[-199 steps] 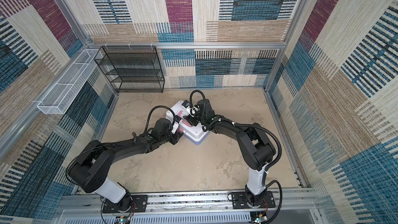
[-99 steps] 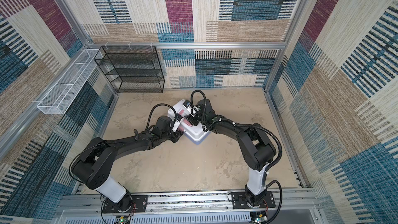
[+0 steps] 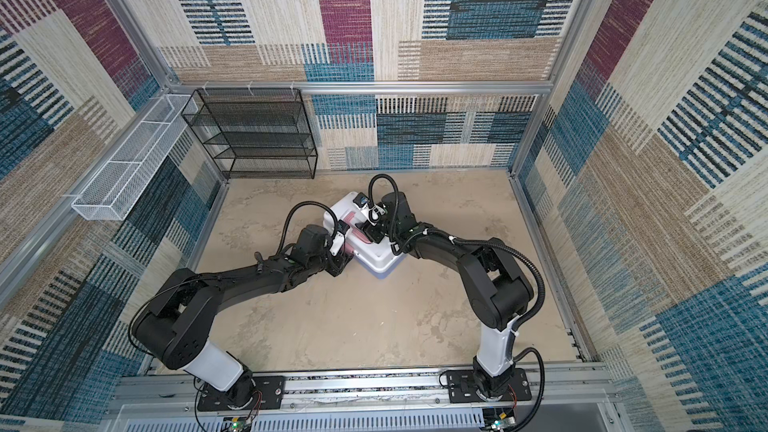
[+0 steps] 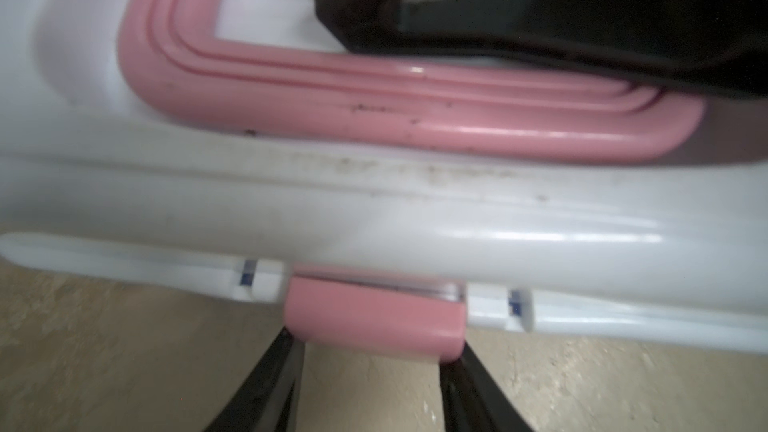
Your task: Pack the tool kit
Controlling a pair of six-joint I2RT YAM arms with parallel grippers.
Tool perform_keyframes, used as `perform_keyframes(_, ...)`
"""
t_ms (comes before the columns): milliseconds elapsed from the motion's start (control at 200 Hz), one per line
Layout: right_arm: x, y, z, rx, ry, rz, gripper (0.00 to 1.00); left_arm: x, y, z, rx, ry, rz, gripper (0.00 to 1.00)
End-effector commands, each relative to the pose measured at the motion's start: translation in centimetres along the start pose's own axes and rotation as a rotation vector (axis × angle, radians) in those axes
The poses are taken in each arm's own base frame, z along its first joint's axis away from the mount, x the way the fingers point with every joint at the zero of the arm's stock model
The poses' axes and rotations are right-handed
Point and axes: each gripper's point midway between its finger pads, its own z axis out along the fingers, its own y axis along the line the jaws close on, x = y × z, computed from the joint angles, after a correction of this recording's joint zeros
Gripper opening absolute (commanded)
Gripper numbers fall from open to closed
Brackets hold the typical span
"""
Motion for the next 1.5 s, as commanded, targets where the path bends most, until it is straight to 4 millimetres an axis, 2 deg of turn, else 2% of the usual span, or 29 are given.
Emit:
perform_keyframes(0,12.4,5.4,-2.1,-0.182,0.475,0.098,0.64,-3.9,0.8,-0.2,-0.028,-0.144,0.005,0.49)
perform_keyframes(411,12.5,5.4,-2.1,-0.183,0.475,0.099,0.64,-3.9,0.9,-0.8,-0.036,-0.132,0.026,0.49)
perform_keyframes(1057,12.6,5.6,-2.2,-0.189,0.478,0.102,0.64,-3.7,0.7,1.4,-0.015,-0.110,0.034,0.48)
perform_keyframes(1498,12.5,5.8,-2.4,-0.193,0.473,0.115,0.64,-3.8,1.2,1.4,-0.019,-0.142,0.019,0.51)
